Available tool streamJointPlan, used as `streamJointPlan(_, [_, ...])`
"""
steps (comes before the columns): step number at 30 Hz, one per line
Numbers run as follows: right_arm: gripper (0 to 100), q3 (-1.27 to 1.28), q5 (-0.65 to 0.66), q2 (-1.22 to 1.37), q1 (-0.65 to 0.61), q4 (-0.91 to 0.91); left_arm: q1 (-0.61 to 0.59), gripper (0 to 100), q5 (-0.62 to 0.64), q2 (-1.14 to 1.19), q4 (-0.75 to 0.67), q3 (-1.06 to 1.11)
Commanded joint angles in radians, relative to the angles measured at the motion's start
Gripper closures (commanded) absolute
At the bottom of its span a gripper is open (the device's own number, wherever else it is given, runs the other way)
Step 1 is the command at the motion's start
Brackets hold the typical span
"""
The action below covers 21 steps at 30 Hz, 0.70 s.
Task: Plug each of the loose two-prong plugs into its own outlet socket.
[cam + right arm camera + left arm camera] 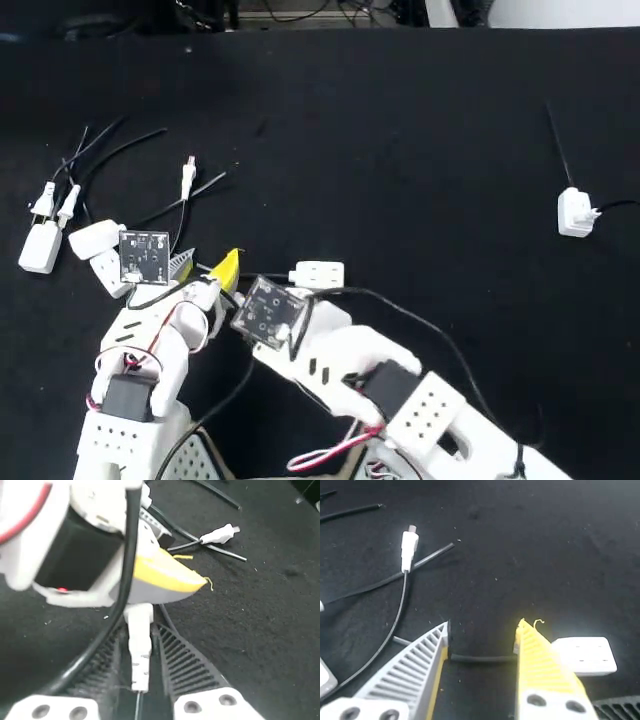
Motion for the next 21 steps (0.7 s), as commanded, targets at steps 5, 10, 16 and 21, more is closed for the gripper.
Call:
streamJointPlan(5, [98.8, 0.018, 0.000, -0.191, -0.008, 0.002, 0.010, 78, -0.015, 0.011, -0.002, 0.019])
streamJointPlan(10, [98.8, 0.010, 0.000, -0.248, -0.006, 0.048, 0.010, 78, -0.015, 0.011, -0.002, 0.019])
streamJointPlan(16, [98.8, 0.015, 0.000, -0.334, -0.006, 0.114, 0.010, 78, -0.015, 0.011, -0.002, 0.019])
streamJointPlan(21, [98.8, 0.018, 0.000, -0.335, 0.000, 0.135, 0.010, 78, -0.015, 0.011, -0.002, 0.019])
